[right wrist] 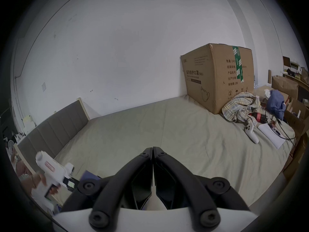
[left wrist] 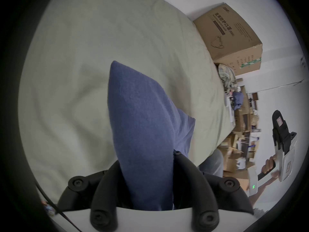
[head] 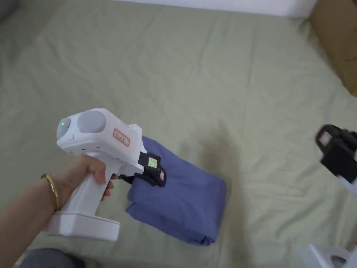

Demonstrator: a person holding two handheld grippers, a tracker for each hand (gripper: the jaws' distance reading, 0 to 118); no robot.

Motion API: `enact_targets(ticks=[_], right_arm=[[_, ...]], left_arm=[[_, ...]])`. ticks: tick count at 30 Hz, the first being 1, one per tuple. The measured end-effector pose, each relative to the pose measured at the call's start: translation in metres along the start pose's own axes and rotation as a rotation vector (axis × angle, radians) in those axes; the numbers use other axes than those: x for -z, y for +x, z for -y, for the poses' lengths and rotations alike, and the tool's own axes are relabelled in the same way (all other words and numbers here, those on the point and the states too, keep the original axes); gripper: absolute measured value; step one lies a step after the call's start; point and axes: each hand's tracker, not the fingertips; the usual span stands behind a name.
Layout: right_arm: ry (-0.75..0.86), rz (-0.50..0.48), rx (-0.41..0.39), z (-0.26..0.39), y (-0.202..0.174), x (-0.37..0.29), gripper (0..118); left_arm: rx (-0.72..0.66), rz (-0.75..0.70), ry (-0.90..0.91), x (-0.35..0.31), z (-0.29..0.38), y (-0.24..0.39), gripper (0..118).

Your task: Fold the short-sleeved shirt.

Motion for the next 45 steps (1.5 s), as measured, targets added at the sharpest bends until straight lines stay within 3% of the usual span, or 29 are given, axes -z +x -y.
enact_targets(ticks=[7, 11, 17, 19, 23, 25, 27, 28, 30, 32, 38, 45], right_arm=[[-0.052, -0.082, -0.043, 0.01, -0.033, 0.004, 0], [-0.09, -0.124, -0.08, 0.015, -0.06, 0.017, 0], [-0.132, -0.148, -0.117, 0.018, -0.093, 0.046, 0], [-0.134, -0.146, -0.124, 0.019, -0.102, 0.054, 0], [-0.158, -0.158, -0.11, 0.023, -0.105, 0.062, 0], [-0.17, -0.161, -0.119, 0.025, -0.104, 0.062, 0], [-0.169, -0.164, -0.117, 0.025, -0.101, 0.055, 0], [-0.166, -0.174, -0.113, 0.023, -0.098, 0.05, 0], [-0.16, -0.196, -0.135, 0.015, -0.095, 0.038, 0], [-0.116, -0.194, -0.192, 0.005, -0.092, 0.027, 0], [0.015, -0.2, -0.189, -0.035, -0.078, 0.0, 0], [0.235, -0.125, -0.297, -0.079, -0.042, -0.052, 0]], left_arm=[[-0.034, -0.392, 0.078, -0.108, -0.001, -0.112, 24], [-0.149, -0.596, 0.074, -0.152, -0.007, -0.193, 24], [-0.277, -0.808, 0.081, -0.182, -0.021, -0.292, 25], [-0.264, -0.892, 0.067, -0.185, -0.022, -0.312, 28], [-0.163, -1.102, 0.067, -0.176, -0.016, -0.33, 77], [-0.15, -1.184, 0.076, -0.176, -0.012, -0.331, 90], [-0.167, -1.338, 0.169, -0.183, -0.009, -0.321, 83], [-0.184, -1.393, 0.26, -0.19, -0.007, -0.311, 74], [-0.213, -1.397, 0.436, -0.208, -0.005, -0.286, 29], [-0.228, -1.327, 0.594, -0.227, -0.006, -0.252, 1], [0.003, -1.169, 0.897, -0.256, -0.012, -0.126, 0], [0.218, -0.926, 1.274, -0.249, 0.014, 0.03, 0]])
